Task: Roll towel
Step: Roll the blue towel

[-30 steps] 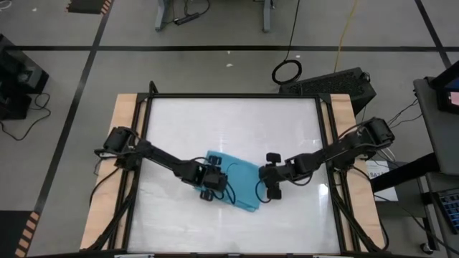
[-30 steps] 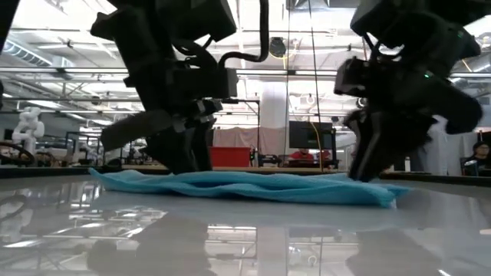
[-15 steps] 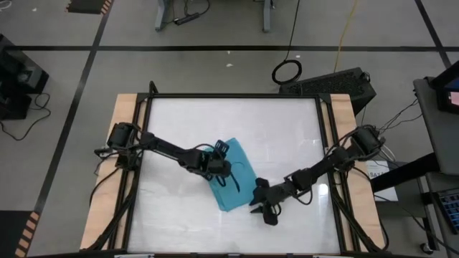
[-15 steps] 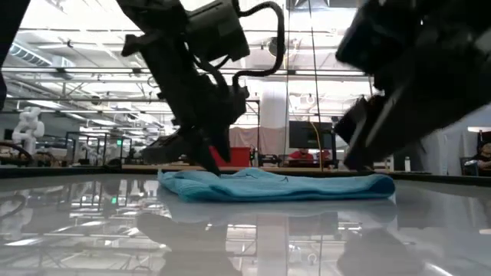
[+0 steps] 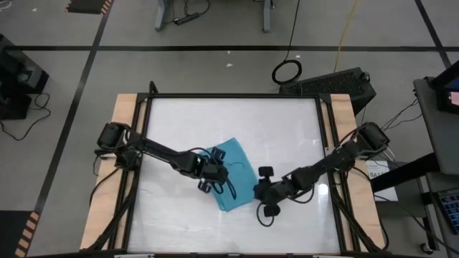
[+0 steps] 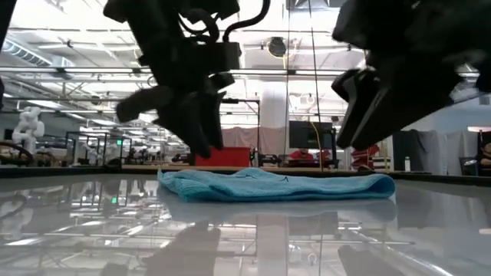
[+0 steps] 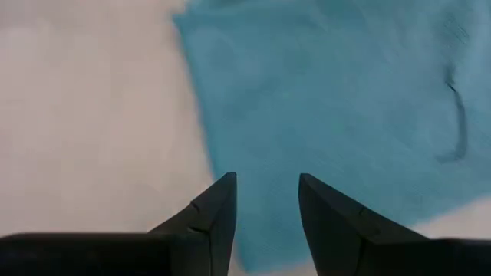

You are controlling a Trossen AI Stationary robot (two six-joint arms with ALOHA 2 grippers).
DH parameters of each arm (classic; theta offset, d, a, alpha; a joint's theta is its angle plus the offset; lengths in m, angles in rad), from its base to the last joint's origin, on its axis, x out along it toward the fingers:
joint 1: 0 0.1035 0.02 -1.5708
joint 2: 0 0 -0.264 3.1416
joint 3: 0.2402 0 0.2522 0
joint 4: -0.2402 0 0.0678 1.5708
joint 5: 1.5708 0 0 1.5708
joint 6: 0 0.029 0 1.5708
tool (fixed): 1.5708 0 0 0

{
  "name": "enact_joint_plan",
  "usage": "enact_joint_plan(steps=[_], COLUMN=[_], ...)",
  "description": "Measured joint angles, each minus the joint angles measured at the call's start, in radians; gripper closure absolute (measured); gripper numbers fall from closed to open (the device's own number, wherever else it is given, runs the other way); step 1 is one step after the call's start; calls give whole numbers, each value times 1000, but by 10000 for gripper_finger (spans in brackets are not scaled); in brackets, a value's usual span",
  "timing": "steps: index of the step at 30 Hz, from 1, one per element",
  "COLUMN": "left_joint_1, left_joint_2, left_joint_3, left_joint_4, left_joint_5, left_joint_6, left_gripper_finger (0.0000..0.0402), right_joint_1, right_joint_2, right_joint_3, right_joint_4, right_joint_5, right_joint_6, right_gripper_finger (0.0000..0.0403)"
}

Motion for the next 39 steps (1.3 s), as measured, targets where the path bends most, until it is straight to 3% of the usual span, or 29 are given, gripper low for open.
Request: enact_joint_plan(steps=[4, 13, 21, 25, 32, 39], left_joint_1=[-38, -37, 31, 52, 23, -54], left_joint_2=[8, 34, 88, 91, 0, -121], left_joint_3=[-3, -2, -1, 0, 26, 42], left_joint_4=[-12, -2, -45, -64, -96, -137], left_joint_5=[31, 31, 25, -3, -97, -41], left_joint_6=[-80, -62, 42, 71, 94, 40], left_gripper_finger=[245, 245, 245, 245, 245, 245], right_joint_1=[-44, -100, -57, -24, 5, 52], right_joint_2=[21, 110, 183, 183, 97, 86], right_joint_3=[-1, -1, 0, -2, -2, -2], right_joint_4=[-31, 3, 242, 313, 284, 280], right_joint_5=[3, -72, -156, -166, -74, -47], right_joint_6=[-23, 2, 154, 155, 33, -253], right_gripper_finger=[271, 271, 271, 271, 271, 266])
